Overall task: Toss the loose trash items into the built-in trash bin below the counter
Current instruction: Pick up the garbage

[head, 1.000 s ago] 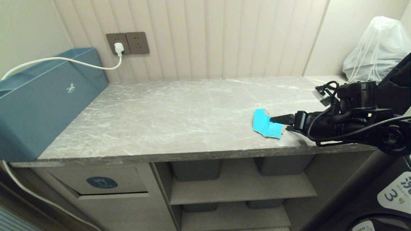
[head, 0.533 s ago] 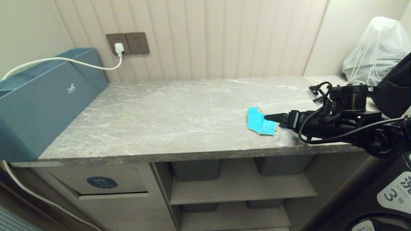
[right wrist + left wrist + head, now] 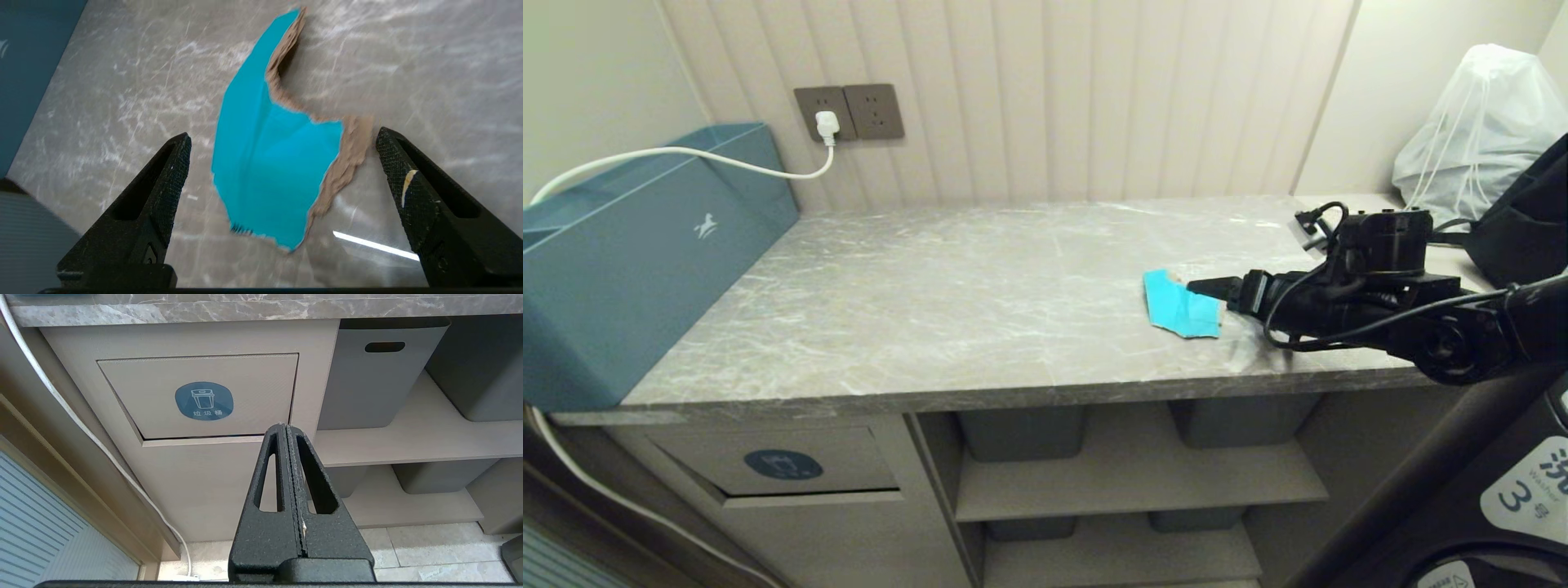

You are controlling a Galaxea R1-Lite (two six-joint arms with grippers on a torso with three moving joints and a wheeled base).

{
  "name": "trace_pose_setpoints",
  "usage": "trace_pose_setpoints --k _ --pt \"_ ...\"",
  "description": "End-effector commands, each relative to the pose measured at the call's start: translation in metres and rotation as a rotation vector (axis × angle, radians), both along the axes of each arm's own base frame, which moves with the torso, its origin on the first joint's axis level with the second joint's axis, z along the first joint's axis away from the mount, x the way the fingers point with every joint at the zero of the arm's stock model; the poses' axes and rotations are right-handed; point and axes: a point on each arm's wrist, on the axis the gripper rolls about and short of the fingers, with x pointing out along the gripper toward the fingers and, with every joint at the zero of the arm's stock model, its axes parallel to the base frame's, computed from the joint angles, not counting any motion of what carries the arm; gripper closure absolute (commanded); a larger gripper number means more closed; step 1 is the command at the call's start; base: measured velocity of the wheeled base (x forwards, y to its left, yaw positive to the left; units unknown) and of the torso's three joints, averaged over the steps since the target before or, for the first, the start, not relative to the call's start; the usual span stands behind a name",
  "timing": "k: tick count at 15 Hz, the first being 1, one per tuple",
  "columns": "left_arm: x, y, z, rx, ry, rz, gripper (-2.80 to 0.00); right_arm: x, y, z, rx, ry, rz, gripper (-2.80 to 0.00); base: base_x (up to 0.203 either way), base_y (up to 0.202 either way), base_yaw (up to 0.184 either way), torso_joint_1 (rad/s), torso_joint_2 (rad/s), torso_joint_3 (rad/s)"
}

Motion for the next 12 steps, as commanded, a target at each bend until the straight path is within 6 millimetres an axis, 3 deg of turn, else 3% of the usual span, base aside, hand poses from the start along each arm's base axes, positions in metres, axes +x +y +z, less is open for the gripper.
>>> trace_pose_setpoints --k 1,9,12 --pt "0.000 0.000 0.000 0.000 0.001 0.000 0.00 0.008 0.000 -0.006 -0.005 0.006 -0.014 -2.80 0.000 0.000 0.000 0.000 0.00 0.000" --pt "0.000 0.000 0.000 0.000 0.000 0.000 0.00 0.012 -0.007 -0.002 -0.017 0.028 -0.020 -2.80 0.000 0.000 0.000 0.000 0.00 0.000" --pt "0.000 0.000 0.000 0.000 0.001 0.000 0.00 0.016 0.000 0.013 -0.006 0.011 0.033 -2.80 0.000 0.000 0.000 0.000 0.00 0.000"
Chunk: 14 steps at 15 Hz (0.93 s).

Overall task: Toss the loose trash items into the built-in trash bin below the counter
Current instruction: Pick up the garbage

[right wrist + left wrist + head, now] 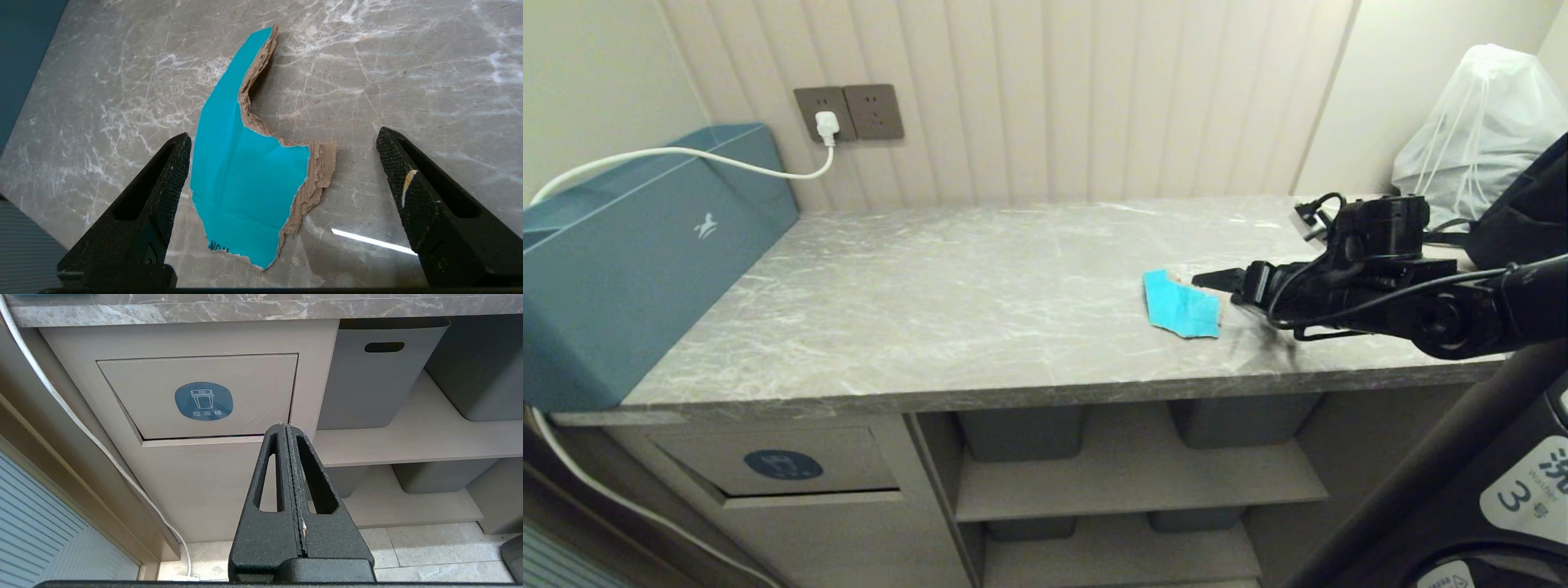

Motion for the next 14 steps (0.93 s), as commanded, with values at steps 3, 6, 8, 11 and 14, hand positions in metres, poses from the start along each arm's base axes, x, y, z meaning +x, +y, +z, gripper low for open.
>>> trace_pose_setpoints --k 3,6,8,11,14 --pt "0.000 0.000 0.000 0.000 0.001 0.000 0.00 0.006 0.006 0.005 0.012 -0.009 0.048 -2.80 0.000 0.000 0.000 0.000 0.00 0.000" --pt "0.000 0.000 0.000 0.000 -0.001 0.000 0.00 0.002 0.010 0.007 0.026 -0.008 0.091 -2.80 0.000 0.000 0.000 0.000 0.00 0.000" --pt "0.000 0.000 0.000 0.000 0.001 0.000 0.00 -0.005 0.011 0.015 0.035 -0.017 0.111 -2.80 0.000 0.000 0.000 0.000 0.00 0.000" --pt "0.000 0.000 0.000 0.000 -0.001 0.000 0.00 -0.018 0.011 0.024 0.050 -0.015 0.145 -2.80 0.000 0.000 0.000 0.000 0.00 0.000" --pt "0.000 0.000 0.000 0.000 -0.002 0.000 0.00 -0.031 0.010 0.026 0.051 -0.009 0.153 -2.80 0.000 0.000 0.000 0.000 0.00 0.000"
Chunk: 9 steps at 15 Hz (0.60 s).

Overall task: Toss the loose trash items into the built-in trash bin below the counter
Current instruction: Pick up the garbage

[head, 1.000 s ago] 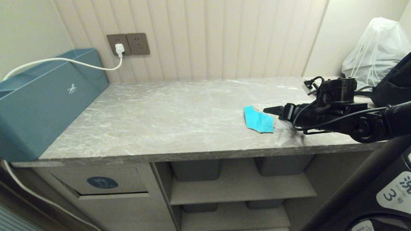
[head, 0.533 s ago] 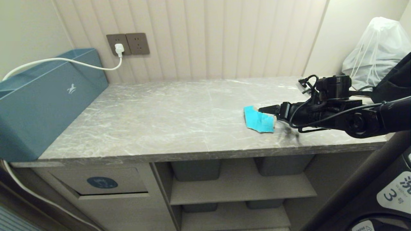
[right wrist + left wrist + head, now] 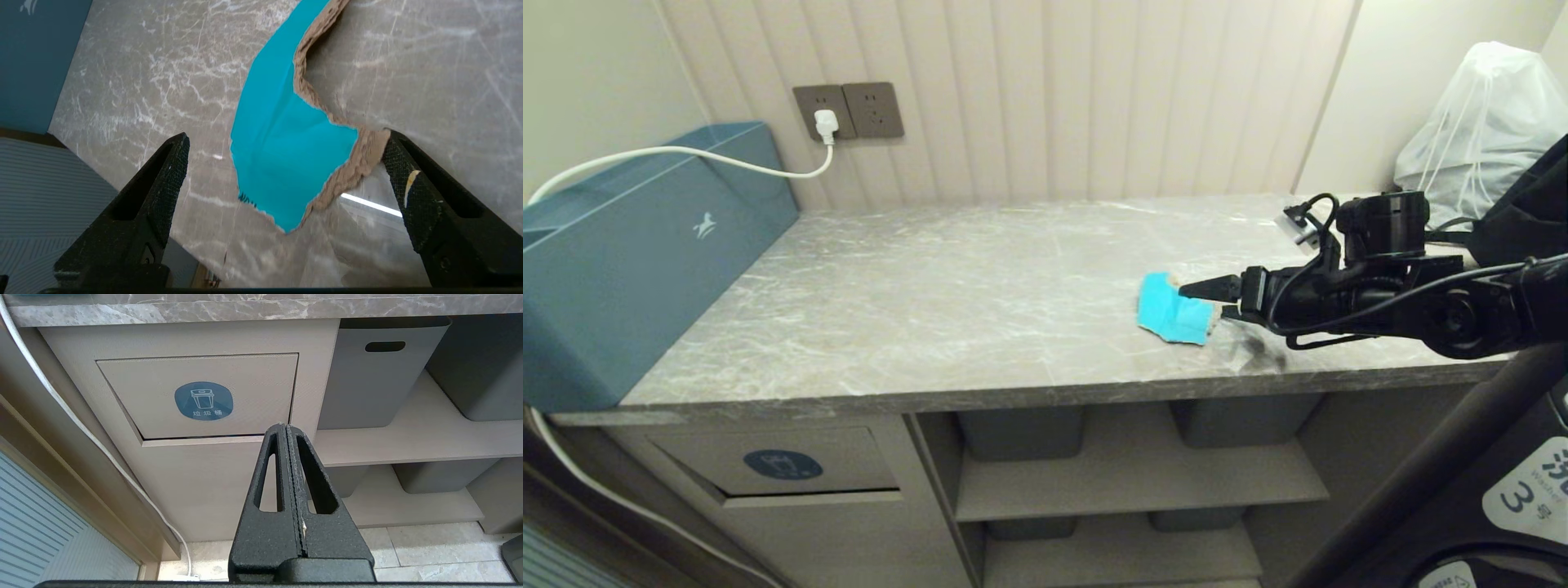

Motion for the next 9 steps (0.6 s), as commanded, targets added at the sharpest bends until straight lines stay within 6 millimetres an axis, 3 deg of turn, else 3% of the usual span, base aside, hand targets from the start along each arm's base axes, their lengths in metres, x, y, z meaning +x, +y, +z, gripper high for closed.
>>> trace_pose_setpoints --k 1,3,4,5,9 --pt "0.000 0.000 0.000 0.000 0.000 0.000 0.00 -0.011 -0.001 0.009 0.010 -0.023 0.014 -2.80 0.000 0.000 0.000 0.000 0.00 0.000" --pt "0.000 0.000 0.000 0.000 0.000 0.000 0.00 -0.013 0.001 0.010 0.008 -0.025 0.021 -2.80 0.000 0.000 0.000 0.000 0.00 0.000" --pt "0.000 0.000 0.000 0.000 0.001 0.000 0.00 -0.014 0.004 0.007 0.006 -0.016 0.029 -0.62 0.000 0.000 0.000 0.000 0.00 0.000" --pt "0.000 0.000 0.000 0.000 0.000 0.000 0.00 -0.013 0.006 0.005 0.005 -0.013 0.033 0.00 0.000 0.000 0.000 0.000 0.00 0.000" --pt "0.000 0.000 0.000 0.000 0.001 0.000 0.00 -0.006 0.011 -0.007 -0.006 0.015 0.040 0.00 0.000 0.000 0.000 0.000 0.00 0.000"
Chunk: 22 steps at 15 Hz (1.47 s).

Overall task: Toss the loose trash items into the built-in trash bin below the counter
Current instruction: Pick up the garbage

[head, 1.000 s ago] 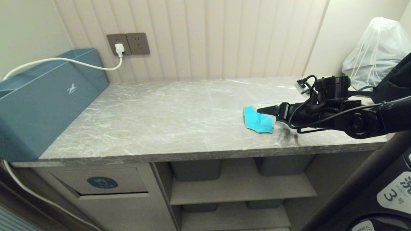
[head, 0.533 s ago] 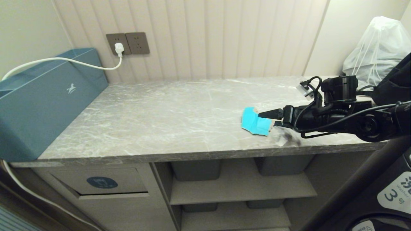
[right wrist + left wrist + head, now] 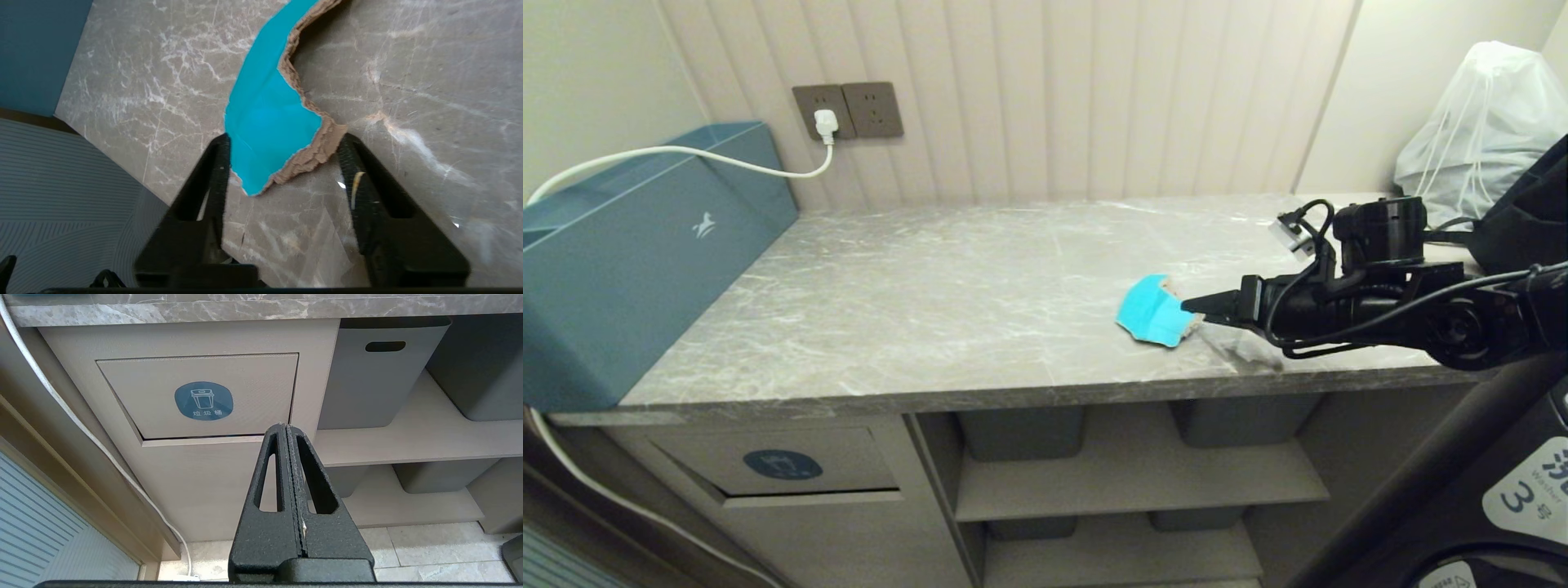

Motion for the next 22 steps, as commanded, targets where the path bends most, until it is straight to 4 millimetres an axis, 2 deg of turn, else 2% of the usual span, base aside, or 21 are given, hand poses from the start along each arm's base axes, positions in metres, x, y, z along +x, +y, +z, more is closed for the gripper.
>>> trace_pose_setpoints --k 1,6,9,12,16,20,22 --pt "0.000 0.000 0.000 0.000 0.000 0.000 0.00 0.004 0.002 -0.005 -0.001 0.011 0.004 0.00 0.000 0.000 0.000 0.000 0.00 0.000" --pt "0.000 0.000 0.000 0.000 0.001 0.000 0.00 0.006 0.002 -0.007 -0.004 0.014 0.003 0.00 0.000 0.000 0.000 0.000 0.00 0.000" --pt "0.000 0.000 0.000 0.000 -0.001 0.000 0.00 0.001 0.001 0.003 -0.001 -0.012 -0.002 0.00 0.000 0.000 0.000 0.000 0.00 0.000" --pt "0.000 0.000 0.000 0.000 -0.001 0.000 0.00 -0.017 -0.003 0.026 0.011 -0.060 -0.004 0.00 0.000 0.000 0.000 0.000 0.00 0.000" --pt "0.000 0.000 0.000 0.000 0.000 0.000 0.00 -0.052 -0.011 0.052 0.023 -0.111 -0.007 0.00 0.000 0.000 0.000 0.000 0.00 0.000" --pt "0.000 0.000 0.000 0.000 0.000 0.000 0.00 -0.078 -0.016 0.058 0.026 -0.123 -0.010 0.00 0.000 0.000 0.000 0.000 0.00 0.000" --pt "0.000 0.000 0.000 0.000 0.001 0.000 0.00 -0.079 -0.017 0.060 0.022 -0.130 -0.023 0.00 0.000 0.000 0.000 0.000 0.00 0.000"
